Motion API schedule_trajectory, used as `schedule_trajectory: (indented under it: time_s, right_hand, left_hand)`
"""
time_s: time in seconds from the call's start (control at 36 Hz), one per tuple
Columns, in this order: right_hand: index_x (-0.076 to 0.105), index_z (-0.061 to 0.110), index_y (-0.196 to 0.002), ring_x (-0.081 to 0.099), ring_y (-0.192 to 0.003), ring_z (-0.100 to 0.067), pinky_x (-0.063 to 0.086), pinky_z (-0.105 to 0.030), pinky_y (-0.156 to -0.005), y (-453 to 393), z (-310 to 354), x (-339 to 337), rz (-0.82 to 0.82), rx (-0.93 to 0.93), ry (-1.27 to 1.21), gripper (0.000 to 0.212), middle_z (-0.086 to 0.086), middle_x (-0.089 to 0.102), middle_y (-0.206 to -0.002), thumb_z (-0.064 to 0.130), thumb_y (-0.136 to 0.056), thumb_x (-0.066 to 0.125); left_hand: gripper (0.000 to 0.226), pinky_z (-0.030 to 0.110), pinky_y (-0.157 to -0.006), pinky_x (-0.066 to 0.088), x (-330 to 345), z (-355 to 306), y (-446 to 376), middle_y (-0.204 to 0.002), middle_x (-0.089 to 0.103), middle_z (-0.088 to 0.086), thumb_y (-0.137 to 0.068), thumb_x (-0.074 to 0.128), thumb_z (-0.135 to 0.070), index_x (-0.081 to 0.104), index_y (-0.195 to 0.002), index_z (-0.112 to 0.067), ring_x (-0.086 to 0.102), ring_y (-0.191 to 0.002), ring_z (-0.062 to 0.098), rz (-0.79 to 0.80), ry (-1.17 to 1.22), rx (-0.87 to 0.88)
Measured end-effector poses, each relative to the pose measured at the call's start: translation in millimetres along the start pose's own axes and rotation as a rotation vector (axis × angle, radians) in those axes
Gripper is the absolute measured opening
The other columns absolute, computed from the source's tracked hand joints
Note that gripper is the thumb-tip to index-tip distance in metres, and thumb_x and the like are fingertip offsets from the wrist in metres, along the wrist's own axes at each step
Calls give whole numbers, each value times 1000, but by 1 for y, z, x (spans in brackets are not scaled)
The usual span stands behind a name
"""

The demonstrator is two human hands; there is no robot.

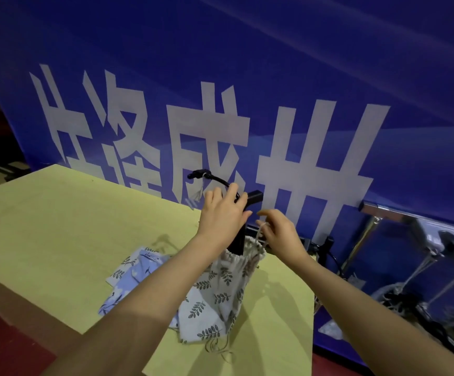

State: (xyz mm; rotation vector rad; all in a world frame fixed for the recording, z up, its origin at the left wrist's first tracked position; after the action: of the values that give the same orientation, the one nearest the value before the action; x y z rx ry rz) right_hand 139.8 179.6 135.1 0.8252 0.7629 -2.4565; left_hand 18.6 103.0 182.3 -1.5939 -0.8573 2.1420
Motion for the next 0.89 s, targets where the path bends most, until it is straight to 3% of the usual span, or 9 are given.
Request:
schedule_trajectory:
  time_s: [0.11, 0.25, 0.39, 0.5, 0.61, 0.72, 0.81, 0.89]
  right_hand:
    - [59, 16, -93, 53, -72, -6, 42, -15, -64, -6, 12, -12, -151, 30, -135, 14, 1, 56, -84, 29, -94, 56]
    - [58, 9, -64, 44, -47, -13, 42, -30, -53, -18, 31, -30, -265, 169, -418, 41, -1, 49, -51, 34, -95, 53]
    - [65, 4, -72, 59, -59, -17, 55, -28, -61, -33, 59, -47, -314, 172, -668, 40, -7, 61, -62, 33, -96, 52]
    - [65, 8, -78, 63, -66, -17, 57, -23, -60, -40, 70, -51, -321, 205, -733, 33, -8, 63, -69, 32, -96, 52]
    - [64, 9, -83, 67, -70, -19, 58, -29, -69, -41, 71, -48, -318, 328, -893, 30, -7, 65, -72, 32, -96, 51]
    - [65, 6, -96, 60, -61, -16, 55, -29, -65, -41, 69, -48, -306, 427, -1087, 23, -6, 64, -73, 25, -98, 51]
    - [65, 6, -98, 46, -48, -12, 45, -26, -53, -43, 68, -52, -289, 422, -1083, 24, -6, 58, -65, 6, -98, 41]
    - [67, 1, -100, 45, -47, -11, 41, -27, -52, -45, 66, -56, -292, 407, -999, 28, -6, 56, -61, 1, -93, 40]
  left_hand:
    - [36, 33, -65, 45, -8, 0, -6, -90, 59, 2, -70, 76, -46, 69, -93, -19, 55, -65, 24, -34, -3, 15]
    - [33, 34, -74, 45, -18, -1, -16, -106, 59, 3, -78, 70, -41, 68, -103, -20, 58, -81, 25, 21, 2, 60]
    - [34, 38, -95, 32, -15, 3, -14, -133, 43, 9, -93, 51, -27, 54, -126, -18, 47, -110, 32, 118, 64, 69]
    - [36, 40, -96, 31, -9, 11, -10, -127, 43, 8, -93, 51, -19, 50, -129, -19, 46, -108, 33, 202, 41, 3]
    - [37, 38, -97, 31, -2, 13, -1, -123, 43, 6, -92, 54, -19, 50, -128, -18, 43, -110, 30, 273, 10, -42]
    - [32, 35, -89, 34, -3, 15, -2, -120, 46, 5, -93, 54, -21, 54, -124, -12, 45, -107, 27, 290, -12, -79]
    - [34, 35, -90, 35, -1, 15, -3, -125, 43, 8, -95, 47, -15, 49, -127, -5, 44, -113, 29, 316, -28, -56]
    - [36, 35, -94, 32, -4, 12, -2, -126, 41, 9, -96, 37, -14, 46, -128, -2, 39, -116, 28, 299, 11, -45]
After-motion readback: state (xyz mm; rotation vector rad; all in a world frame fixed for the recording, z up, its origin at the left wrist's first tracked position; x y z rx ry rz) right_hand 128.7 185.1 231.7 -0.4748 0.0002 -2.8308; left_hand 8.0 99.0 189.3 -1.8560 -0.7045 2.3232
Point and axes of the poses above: each hand's wrist, its own y-axis away from the middle knuckle, its own x-axis out of the palm, z = x × y, the point moved 4 cm from there along -y, towards the middle knuckle
